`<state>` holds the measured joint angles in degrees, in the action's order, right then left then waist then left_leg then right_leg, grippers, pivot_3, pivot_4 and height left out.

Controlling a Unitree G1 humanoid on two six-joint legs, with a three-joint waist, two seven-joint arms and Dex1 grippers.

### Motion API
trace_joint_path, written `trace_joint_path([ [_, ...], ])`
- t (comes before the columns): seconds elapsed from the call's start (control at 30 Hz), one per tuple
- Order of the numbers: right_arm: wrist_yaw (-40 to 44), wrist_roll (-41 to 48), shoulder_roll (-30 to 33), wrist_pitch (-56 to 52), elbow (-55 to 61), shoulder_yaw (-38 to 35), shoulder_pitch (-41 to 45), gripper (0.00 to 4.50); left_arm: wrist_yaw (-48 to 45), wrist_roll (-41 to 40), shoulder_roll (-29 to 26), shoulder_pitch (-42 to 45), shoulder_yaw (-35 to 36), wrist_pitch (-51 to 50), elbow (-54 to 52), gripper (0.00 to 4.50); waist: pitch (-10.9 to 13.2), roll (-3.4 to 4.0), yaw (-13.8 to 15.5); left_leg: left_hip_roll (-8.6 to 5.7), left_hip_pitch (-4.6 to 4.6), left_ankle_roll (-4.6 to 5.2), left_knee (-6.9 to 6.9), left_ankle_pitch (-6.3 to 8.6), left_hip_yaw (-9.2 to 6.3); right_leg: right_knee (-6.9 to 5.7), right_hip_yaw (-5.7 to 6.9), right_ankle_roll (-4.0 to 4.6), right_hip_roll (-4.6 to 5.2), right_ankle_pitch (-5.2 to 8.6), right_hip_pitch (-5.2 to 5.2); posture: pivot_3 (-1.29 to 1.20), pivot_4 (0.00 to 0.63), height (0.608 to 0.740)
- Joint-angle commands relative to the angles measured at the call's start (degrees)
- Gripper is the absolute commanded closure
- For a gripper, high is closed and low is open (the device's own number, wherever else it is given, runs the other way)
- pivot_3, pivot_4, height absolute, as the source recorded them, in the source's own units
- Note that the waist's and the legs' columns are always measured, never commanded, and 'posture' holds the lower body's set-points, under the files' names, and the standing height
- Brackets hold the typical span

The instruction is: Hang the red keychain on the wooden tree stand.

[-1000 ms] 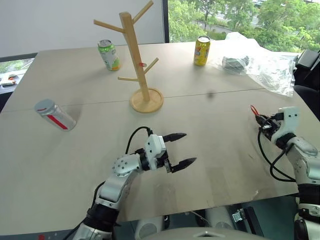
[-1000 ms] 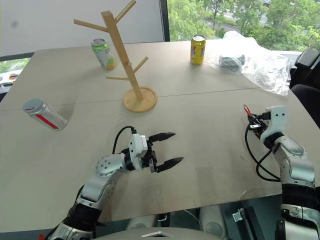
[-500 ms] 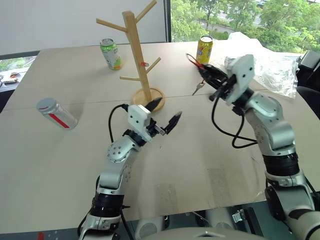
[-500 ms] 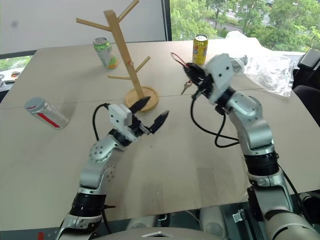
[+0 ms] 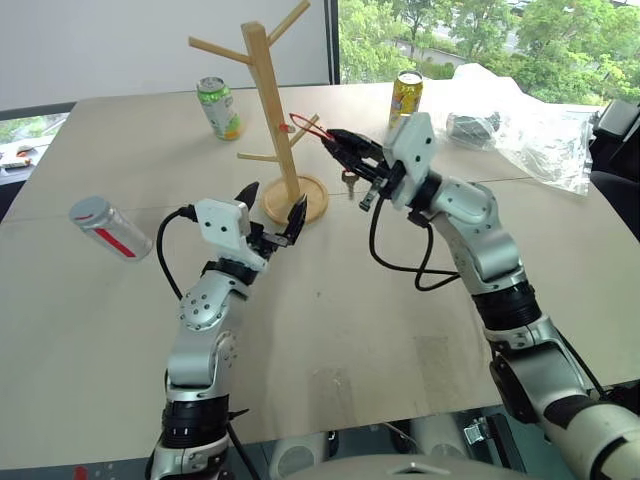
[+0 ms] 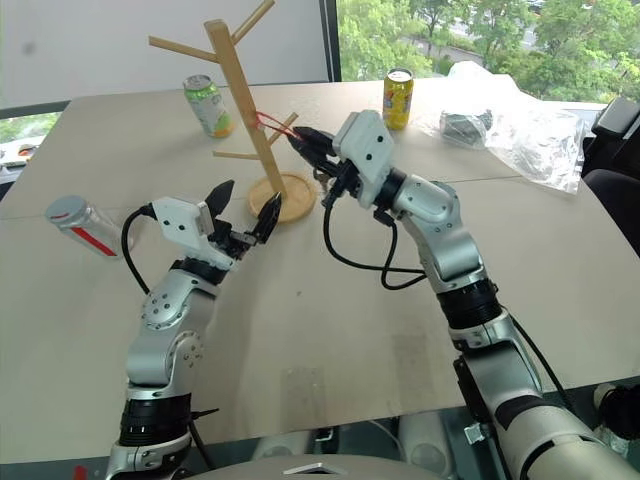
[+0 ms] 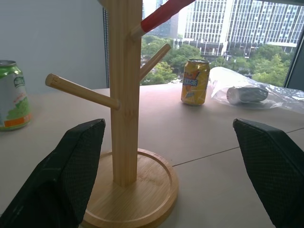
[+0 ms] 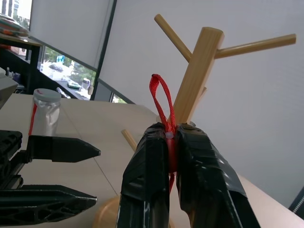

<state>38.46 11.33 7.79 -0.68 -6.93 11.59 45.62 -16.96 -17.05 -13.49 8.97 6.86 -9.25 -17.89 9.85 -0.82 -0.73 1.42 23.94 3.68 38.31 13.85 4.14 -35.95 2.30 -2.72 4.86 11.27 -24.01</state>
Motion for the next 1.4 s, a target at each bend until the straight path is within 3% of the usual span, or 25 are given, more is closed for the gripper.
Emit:
trace_joint_path([
  [0.03, 0.65, -0.55, -1.63, 3.32, -2.80, -0.17, 2.80, 4.45, 1.59, -0.31, -0.14, 0.48, 1.88, 0.25, -3.04, 0.00, 0.00, 0.00, 0.00, 0.00, 0.00, 0.00, 0.00, 0.00, 0.00, 0.00, 0.00, 0.00, 0.00, 0.00, 0.00, 0.00, 0.150, 0.740],
  [0.53, 0.66, -0.78, -5.34, 5.77, -13.36, -2.66, 5.93, 4.45, 2.21, -0.41, -0.20, 1.33, 2.05, -0.41, -2.46, 0.00, 0.01, 0.02, -0.07, 0.00, 0.00, -0.03, -0.01, 0.00, 0.01, 0.00, 0.00, 0.02, 0.02, -0.01, -0.01, 0.00, 0.150, 0.740],
  [1.4, 1.21, 0.37, -6.11, 4.36, -14.63, -4.37, 5.99, 4.45, 1.86, 0.10, 0.28, 1.33, 0.81, -0.07, -1.92, 0.00, 0.02, 0.03, -0.10, 0.01, 0.00, -0.03, -0.03, 0.01, 0.02, 0.00, 0.00, 0.06, 0.05, 0.02, -0.02, 0.00, 0.150, 0.740],
])
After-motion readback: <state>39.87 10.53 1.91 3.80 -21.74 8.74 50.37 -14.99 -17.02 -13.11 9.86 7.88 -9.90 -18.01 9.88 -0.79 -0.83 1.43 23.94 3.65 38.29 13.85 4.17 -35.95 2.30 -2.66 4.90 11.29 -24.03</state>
